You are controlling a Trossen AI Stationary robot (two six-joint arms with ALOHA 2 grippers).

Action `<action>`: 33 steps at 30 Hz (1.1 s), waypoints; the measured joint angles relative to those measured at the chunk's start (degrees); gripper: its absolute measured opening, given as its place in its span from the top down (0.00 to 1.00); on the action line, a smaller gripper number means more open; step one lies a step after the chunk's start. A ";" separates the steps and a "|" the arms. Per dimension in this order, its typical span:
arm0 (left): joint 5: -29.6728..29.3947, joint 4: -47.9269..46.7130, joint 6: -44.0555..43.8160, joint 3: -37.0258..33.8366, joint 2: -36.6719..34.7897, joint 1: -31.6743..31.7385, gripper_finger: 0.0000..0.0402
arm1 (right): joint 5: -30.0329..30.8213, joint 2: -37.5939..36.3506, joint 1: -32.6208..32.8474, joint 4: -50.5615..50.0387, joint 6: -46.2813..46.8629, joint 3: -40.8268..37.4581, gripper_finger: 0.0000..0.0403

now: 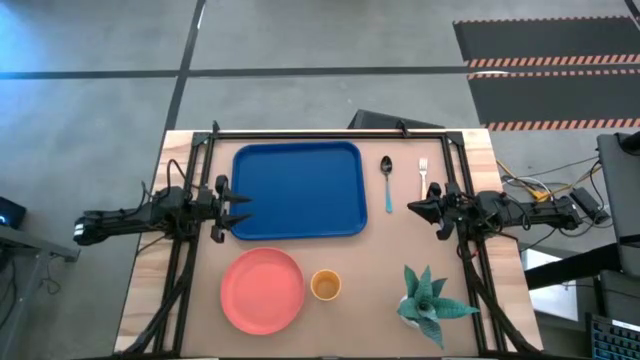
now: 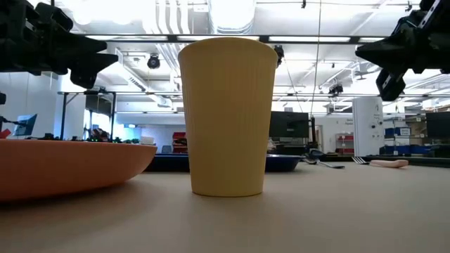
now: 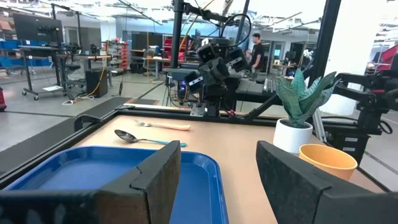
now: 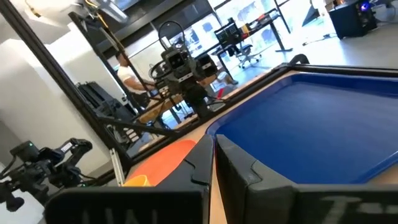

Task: Pick and place plate/cup/fork/spoon on tray
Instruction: Put the orange fork on the blue tray

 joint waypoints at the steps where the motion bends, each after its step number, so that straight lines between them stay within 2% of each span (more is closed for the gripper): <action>1: 0.01 0.00 0.00 0.00 -0.01 0.01 0.52 | -0.04 0.00 0.02 0.02 -0.22 0.00 0.98; 17: 0.01 0.00 0.00 0.00 0.01 0.02 0.52 | -0.08 -0.02 0.00 0.45 -0.13 0.00 0.98; 26: 0.01 0.00 0.00 0.00 0.01 0.02 0.52 | -0.25 0.00 0.00 10.78 -0.19 0.00 0.98; 33: 0.01 0.00 0.00 0.00 0.01 0.02 0.52 | -3.27 1.68 0.02 10.28 -0.39 4.52 0.98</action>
